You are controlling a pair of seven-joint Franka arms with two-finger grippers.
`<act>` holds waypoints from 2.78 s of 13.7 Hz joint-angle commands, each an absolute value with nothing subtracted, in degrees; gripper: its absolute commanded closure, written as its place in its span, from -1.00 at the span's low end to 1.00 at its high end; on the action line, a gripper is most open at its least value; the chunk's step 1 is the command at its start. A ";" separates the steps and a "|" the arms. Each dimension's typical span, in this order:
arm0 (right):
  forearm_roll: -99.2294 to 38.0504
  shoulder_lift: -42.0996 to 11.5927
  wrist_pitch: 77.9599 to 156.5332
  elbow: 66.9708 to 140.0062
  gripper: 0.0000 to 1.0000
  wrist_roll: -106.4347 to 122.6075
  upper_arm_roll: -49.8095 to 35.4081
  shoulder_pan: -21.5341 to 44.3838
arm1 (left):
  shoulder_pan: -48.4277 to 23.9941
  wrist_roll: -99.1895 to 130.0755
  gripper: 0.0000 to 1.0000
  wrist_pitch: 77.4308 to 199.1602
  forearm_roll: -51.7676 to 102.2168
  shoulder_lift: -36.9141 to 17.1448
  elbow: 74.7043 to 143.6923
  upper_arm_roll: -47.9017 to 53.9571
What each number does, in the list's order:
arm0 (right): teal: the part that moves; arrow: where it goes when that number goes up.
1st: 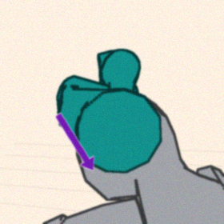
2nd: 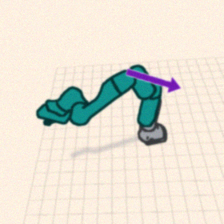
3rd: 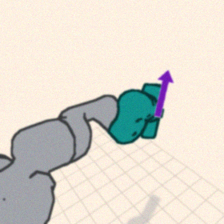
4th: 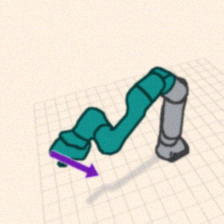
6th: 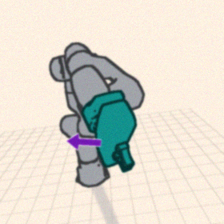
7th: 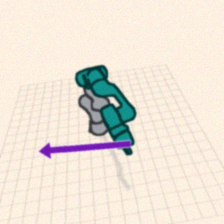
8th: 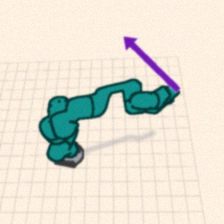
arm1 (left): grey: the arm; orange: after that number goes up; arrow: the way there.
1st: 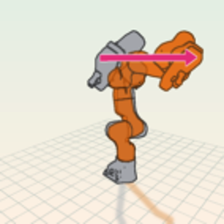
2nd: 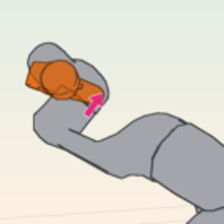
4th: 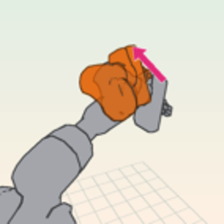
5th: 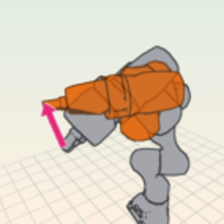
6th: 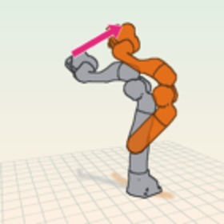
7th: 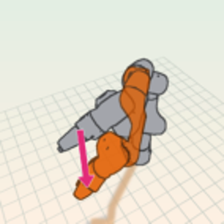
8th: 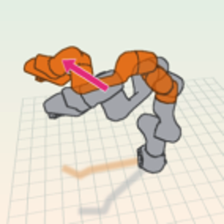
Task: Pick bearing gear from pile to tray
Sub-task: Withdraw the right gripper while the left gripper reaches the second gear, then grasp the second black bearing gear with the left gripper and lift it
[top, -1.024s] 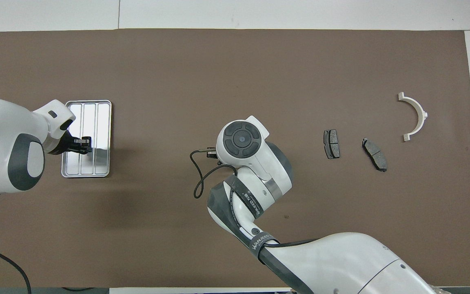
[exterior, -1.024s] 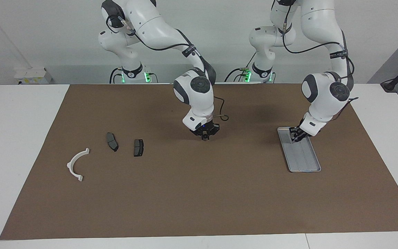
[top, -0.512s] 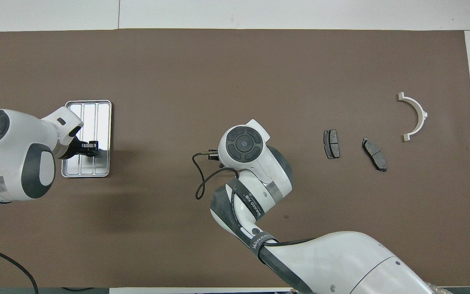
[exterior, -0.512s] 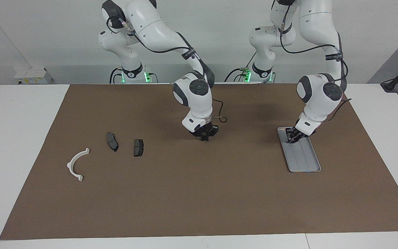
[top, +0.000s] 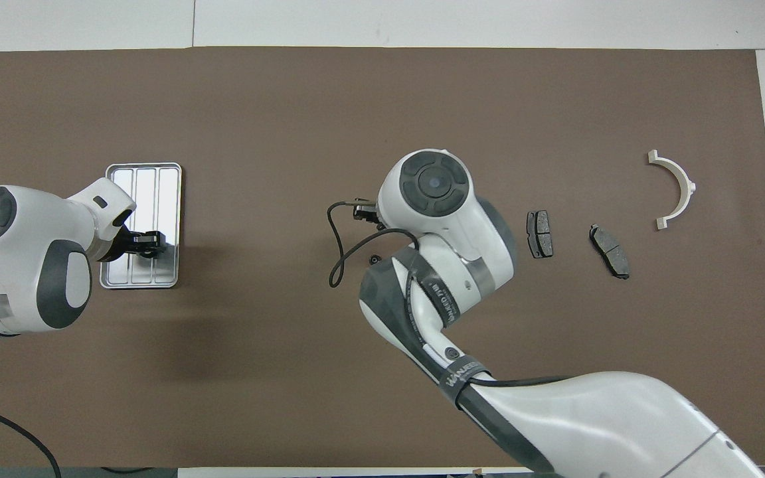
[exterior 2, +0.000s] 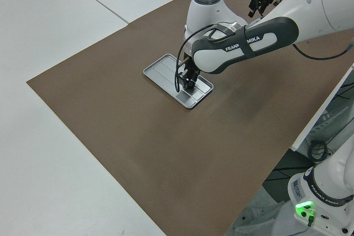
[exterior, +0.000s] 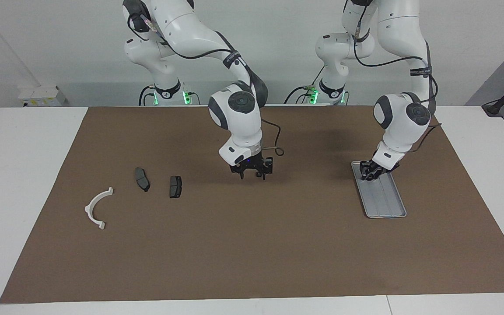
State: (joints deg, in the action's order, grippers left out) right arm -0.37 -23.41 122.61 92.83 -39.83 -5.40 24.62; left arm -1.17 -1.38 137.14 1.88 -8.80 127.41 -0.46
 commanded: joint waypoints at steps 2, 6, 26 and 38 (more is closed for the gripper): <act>-0.09 -21.45 114.80 85.79 -0.62 -29.66 -6.06 15.50 | -4.98 6.72 -1.00 127.11 2.55 -8.69 117.98 -0.26; 1.31 -16.72 107.60 83.93 -0.82 -3.14 -5.71 4.34 | -15.97 29.66 -1.00 127.71 2.55 -9.32 116.11 -0.35; 0.26 0.70 95.36 95.80 -1.00 6.07 1.67 -3.69 | -41.92 70.40 -0.77 130.08 -1.14 -24.70 104.85 -0.79; 0.44 0.35 93.69 94.31 -1.00 5.71 1.58 -3.87 | -43.42 70.84 0.19 130.87 -2.20 -26.98 104.68 -0.97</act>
State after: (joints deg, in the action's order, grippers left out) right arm 1.32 0.20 94.54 94.69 4.93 1.30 -3.90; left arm -42.54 69.61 129.58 -1.13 -25.95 104.54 -0.08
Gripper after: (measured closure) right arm 0.000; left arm 0.507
